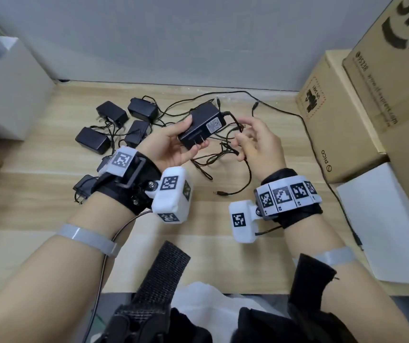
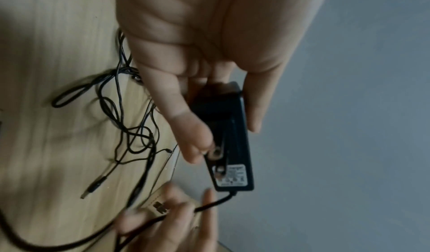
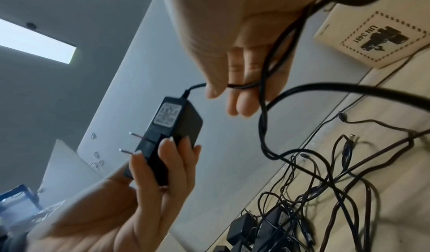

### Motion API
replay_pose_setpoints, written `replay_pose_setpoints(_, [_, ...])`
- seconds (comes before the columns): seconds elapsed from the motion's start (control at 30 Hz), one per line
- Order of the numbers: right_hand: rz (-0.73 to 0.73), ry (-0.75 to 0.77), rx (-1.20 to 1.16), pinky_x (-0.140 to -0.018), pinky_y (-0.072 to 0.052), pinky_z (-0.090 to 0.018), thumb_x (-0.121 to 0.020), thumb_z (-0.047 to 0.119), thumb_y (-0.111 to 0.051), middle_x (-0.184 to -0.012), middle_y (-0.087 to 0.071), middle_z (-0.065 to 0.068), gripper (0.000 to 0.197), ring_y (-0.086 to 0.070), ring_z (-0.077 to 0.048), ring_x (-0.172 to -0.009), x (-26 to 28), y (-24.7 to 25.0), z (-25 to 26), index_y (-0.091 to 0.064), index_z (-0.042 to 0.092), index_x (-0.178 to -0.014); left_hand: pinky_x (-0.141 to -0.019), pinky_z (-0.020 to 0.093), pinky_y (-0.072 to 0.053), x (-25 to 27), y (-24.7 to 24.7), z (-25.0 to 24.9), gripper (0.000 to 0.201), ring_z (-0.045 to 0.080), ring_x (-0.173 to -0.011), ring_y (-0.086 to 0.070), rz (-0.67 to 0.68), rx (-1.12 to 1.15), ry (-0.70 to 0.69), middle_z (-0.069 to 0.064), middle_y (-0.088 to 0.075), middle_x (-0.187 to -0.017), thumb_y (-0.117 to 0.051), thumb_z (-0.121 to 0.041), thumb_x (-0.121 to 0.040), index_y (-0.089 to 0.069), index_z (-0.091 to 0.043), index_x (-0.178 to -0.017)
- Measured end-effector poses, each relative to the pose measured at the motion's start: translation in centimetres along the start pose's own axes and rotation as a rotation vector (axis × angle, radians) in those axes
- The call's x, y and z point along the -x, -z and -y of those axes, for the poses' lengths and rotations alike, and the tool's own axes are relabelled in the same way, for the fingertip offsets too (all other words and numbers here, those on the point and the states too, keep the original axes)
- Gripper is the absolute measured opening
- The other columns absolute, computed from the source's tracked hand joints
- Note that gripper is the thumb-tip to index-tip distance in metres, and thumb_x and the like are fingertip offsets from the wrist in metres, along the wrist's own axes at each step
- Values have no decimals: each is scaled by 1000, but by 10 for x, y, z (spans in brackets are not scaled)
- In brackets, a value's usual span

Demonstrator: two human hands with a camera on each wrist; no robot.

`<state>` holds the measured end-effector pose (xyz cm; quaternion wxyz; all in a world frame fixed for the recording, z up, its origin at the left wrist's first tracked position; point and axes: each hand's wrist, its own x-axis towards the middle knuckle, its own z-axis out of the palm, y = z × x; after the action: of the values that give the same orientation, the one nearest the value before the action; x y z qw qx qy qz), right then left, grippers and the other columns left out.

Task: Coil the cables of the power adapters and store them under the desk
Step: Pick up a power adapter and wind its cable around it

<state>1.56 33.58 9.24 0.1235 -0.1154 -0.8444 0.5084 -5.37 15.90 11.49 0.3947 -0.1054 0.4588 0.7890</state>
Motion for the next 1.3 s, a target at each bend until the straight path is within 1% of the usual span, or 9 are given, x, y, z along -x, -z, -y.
replay_pose_setpoints(0.1, [95, -30, 63, -59, -45, -24, -96, 16, -44, -58, -54, 6, 18, -49, -8, -45, -3, -6, 3, -62, 21, -98, -61, 22, -57, -2, 2, -5, 31, 23, -80, -71, 69, 58, -21, 14, -66, -95, -58, -20, -80, -60, 0, -104])
replay_pose_setpoints(0.2, [247, -118, 105, -58, -45, -25, -97, 20, -39, -58, -55, 2, 26, -51, -14, -47, -4, -17, 14, -52, 23, -75, -66, 24, -58, -8, -7, -2, 39, 21, -81, -70, 135, -9, -55, 17, -62, -100, -58, -17, -77, -55, 3, -110])
replay_pose_setpoints(0.27, [343, -162, 141, -65, -48, -30, -97, 19, -38, -61, -58, 1, 29, -54, -16, -50, -5, -25, 17, -44, 23, -69, -69, 24, -57, -13, -14, 0, 25, 17, -78, -67, 143, -122, -123, 12, -63, -94, -52, -15, -87, -55, -2, -108])
replay_pose_setpoints(0.53, [487, -262, 107, -66, -45, -29, -98, 16, -38, -47, -55, 3, 24, -48, -8, -39, -2, -23, 22, -51, 13, -78, -76, 23, -48, -23, -17, -3, 26, 18, -89, -59, 68, -461, -298, 2, -61, -98, -59, -6, -86, -57, -16, -110])
replay_pose_setpoints(0.67, [526, -329, -38, -53, -42, -22, -97, 13, -38, -48, -57, 1, 18, -48, -7, -33, -5, -26, 17, -55, 7, -99, -94, 42, -47, -20, -20, 0, 38, 23, -100, -57, 56, -496, -354, 6, -60, -105, -67, -16, -70, -59, -18, -107])
replay_pose_setpoints(0.77, [536, -341, -135, -48, -42, -16, -98, 13, -37, -41, -57, 1, 20, -50, -8, -34, -5, -26, 17, -55, 10, -90, -83, 30, -52, -18, -22, 3, 36, 16, -95, -59, 86, -509, -394, 2, -61, -101, -67, -14, -70, -58, -19, -104])
replay_pose_setpoints(0.93, [524, -311, -179, -44, -43, -18, -99, 12, -35, -49, -56, -6, 23, -50, -12, -33, -3, -24, 22, -52, 9, -84, -63, 10, -45, -16, -27, 4, 38, -7, -71, -58, 105, -711, -538, -7, -58, -89, -68, 6, -76, -53, -24, -94])
replay_pose_setpoints(1.1, [575, -292, -115, -52, -47, -21, -91, 7, -46, -44, -60, -1, 18, -54, -12, -38, 2, -20, 25, -60, 6, -81, -79, 27, -48, -22, -25, 4, 39, 7, -83, -56, -41, -960, -630, -14, -57, -89, -76, -7, -72, -52, -30, -92])
replay_pose_setpoints(1.3, [531, -184, 110, -49, -46, -24, -85, 4, -50, -54, -58, -2, 9, -53, -13, -43, 6, -9, 30, -56, 10, -81, -81, 25, -45, -29, -16, 3, 40, 15, -88, -57, -216, -1182, -642, -5, -59, -93, -78, -15, -72, -58, -18, -107])
